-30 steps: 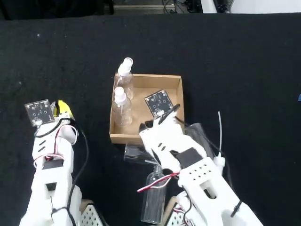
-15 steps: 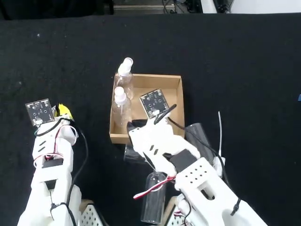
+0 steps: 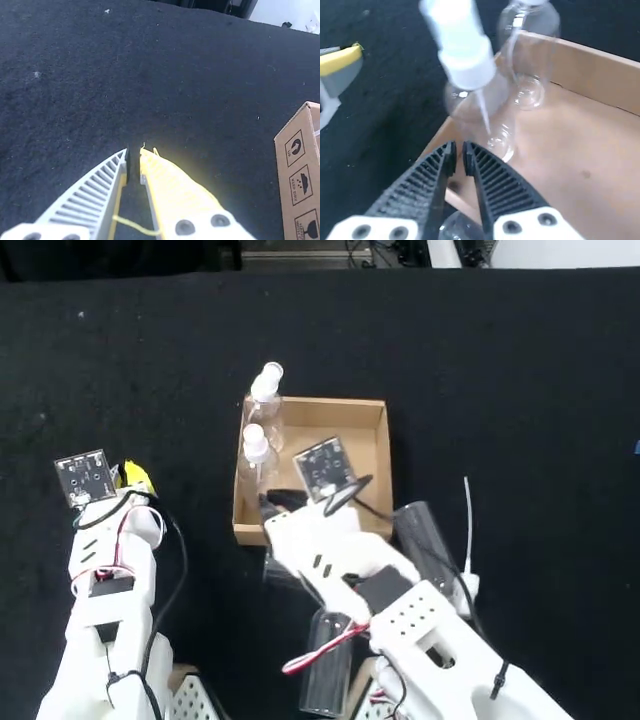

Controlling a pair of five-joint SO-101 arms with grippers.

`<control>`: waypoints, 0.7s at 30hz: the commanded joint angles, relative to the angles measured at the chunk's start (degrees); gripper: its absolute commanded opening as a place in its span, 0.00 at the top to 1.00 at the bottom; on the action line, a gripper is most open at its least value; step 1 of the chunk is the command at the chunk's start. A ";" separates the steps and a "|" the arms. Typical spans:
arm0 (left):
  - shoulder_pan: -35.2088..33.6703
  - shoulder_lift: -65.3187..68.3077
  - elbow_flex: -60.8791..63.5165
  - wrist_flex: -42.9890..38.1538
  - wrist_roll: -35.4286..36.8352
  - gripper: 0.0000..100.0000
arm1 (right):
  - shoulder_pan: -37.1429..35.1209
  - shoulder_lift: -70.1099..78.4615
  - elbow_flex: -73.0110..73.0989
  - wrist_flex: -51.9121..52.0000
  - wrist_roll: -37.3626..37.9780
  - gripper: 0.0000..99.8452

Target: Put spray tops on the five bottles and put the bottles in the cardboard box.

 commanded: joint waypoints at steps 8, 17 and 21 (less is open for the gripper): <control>-0.22 -0.53 -2.24 -1.32 0.26 0.97 | -2.20 0.57 -0.40 -2.11 0.09 0.99; -0.22 -0.53 -2.15 -1.32 0.18 0.97 | -0.35 5.32 1.10 -10.64 0.09 0.99; -0.22 -0.53 -2.07 -1.32 0.18 0.97 | -0.35 10.77 -1.71 -11.08 0.09 0.99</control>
